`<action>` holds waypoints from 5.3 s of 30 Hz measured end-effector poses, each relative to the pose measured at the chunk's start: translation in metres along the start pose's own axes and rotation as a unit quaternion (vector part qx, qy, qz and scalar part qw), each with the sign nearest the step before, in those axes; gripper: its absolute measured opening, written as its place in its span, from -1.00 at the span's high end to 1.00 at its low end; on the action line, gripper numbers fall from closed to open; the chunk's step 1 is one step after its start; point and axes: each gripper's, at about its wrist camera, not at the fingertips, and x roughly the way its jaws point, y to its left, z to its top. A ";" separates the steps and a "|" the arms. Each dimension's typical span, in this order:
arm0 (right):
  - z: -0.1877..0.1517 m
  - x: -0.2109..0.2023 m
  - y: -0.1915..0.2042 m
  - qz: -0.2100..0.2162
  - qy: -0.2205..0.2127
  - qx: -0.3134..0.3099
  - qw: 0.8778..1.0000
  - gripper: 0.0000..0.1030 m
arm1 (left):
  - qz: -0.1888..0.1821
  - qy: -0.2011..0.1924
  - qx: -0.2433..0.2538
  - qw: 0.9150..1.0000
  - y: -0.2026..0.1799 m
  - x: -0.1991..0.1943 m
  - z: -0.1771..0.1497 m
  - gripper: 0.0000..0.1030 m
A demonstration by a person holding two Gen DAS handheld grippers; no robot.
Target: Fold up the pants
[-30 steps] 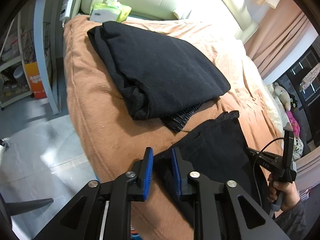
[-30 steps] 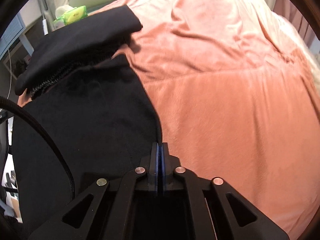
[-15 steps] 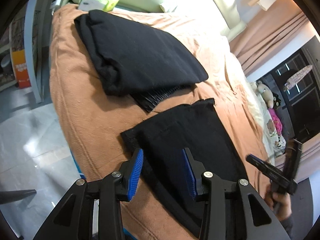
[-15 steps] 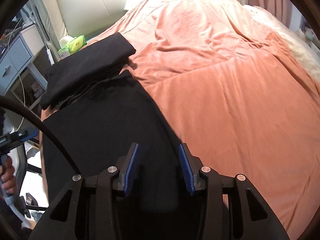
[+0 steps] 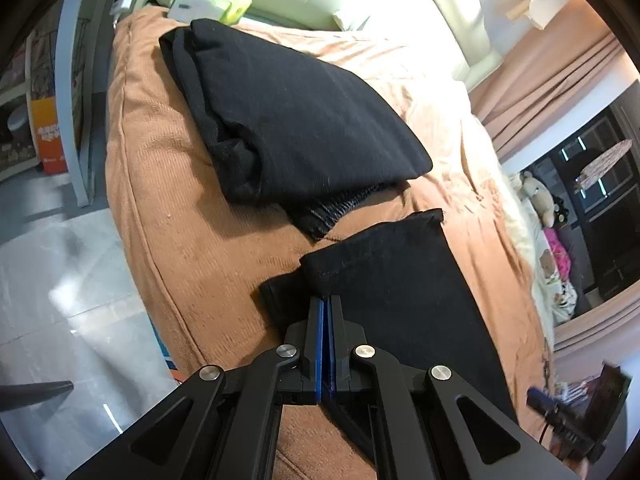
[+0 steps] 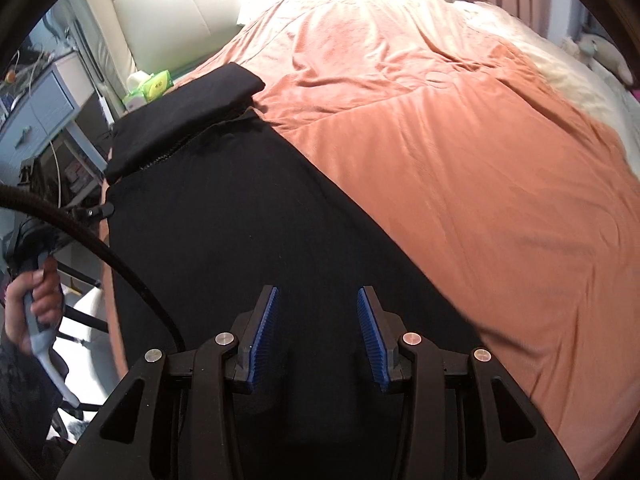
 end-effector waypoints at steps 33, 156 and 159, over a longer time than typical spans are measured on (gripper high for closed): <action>-0.170 -0.088 0.012 -0.036 -0.015 0.160 0.986 -0.09 | -0.099 0.091 -0.071 0.988 0.012 0.026 -0.020 0.29; -0.349 -0.302 -0.035 -0.018 -0.180 0.374 0.910 -0.07 | -0.332 -0.028 0.289 0.898 -0.388 -0.214 -0.034 0.93; -0.372 -0.325 -0.037 -0.035 -0.202 0.393 0.896 -0.16 | -0.341 -0.017 0.304 0.890 -0.409 -0.216 -0.053 0.93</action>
